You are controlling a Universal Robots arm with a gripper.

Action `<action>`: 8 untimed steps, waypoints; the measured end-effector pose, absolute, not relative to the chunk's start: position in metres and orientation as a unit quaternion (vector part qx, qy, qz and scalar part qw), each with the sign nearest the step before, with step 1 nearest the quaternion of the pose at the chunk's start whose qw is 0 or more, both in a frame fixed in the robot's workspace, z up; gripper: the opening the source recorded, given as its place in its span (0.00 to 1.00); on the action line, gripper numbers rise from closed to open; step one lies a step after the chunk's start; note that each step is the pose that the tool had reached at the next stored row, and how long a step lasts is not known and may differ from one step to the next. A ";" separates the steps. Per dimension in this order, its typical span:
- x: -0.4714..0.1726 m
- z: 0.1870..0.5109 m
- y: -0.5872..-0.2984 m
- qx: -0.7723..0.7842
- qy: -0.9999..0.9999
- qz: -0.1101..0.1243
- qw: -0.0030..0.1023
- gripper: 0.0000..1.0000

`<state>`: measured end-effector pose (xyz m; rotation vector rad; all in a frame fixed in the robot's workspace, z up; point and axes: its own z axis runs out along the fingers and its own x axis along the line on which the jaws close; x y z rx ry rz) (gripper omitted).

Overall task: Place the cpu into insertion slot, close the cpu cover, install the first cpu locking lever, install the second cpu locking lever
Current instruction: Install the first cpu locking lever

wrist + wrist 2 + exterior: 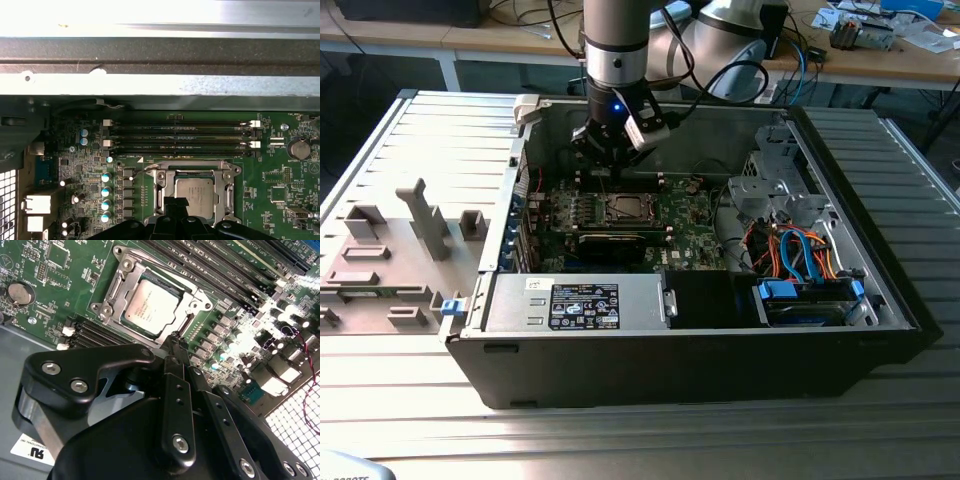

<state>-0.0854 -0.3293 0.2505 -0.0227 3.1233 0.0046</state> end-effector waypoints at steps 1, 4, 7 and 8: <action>-0.086 0.251 -0.329 -0.007 1.000 0.001 0.009 0.11; -0.086 0.251 -0.329 -0.007 1.000 0.001 0.009 0.11; -0.087 0.251 -0.329 -0.007 1.000 0.001 0.009 0.11; -0.087 0.251 -0.329 -0.007 1.000 0.001 0.009 0.11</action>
